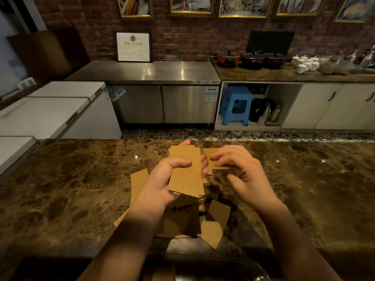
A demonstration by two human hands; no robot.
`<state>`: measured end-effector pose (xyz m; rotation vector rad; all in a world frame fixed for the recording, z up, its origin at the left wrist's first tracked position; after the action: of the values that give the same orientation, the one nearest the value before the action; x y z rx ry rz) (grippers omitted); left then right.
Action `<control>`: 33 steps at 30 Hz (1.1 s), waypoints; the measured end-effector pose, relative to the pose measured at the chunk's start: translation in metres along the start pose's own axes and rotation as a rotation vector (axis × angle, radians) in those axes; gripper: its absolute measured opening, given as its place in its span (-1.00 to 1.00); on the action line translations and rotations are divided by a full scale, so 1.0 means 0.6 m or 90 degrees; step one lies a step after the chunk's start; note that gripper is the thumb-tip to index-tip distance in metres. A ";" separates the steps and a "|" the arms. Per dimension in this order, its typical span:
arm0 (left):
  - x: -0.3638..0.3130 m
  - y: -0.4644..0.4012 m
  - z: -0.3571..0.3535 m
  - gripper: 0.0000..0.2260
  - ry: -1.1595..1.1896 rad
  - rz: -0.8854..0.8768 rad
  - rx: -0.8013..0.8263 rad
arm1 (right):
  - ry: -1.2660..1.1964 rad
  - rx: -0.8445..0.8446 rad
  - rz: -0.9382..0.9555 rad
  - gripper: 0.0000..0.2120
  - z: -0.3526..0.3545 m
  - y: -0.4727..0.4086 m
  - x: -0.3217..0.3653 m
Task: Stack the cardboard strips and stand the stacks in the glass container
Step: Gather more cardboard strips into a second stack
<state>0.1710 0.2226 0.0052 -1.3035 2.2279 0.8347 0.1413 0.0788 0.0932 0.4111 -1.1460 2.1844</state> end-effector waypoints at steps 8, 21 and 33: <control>0.001 -0.001 0.014 -0.67 0.030 -0.040 -0.020 | -0.361 -0.176 -0.472 -0.58 -0.005 0.034 -0.123; 0.018 -0.024 0.049 -0.48 0.011 0.000 -0.087 | -0.341 -0.098 -0.312 -0.53 -0.036 0.025 -0.044; 0.002 -0.010 0.124 -0.59 0.075 -0.025 -0.189 | -0.378 0.069 -0.342 -0.65 -0.110 0.025 -0.078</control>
<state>0.1801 0.2705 -0.0517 -1.5631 2.2205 1.1334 0.1675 0.1083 0.0213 1.3146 -1.0415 1.6854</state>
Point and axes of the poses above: each hand's wrist, its own y-axis away from the middle knuckle, its own z-axis out of the back of the hand, x = y × z, the point moved 9 cm from there along -y, towards the middle knuckle, and after that the axes turned 4 degrees about z, right-handed, at the moved point
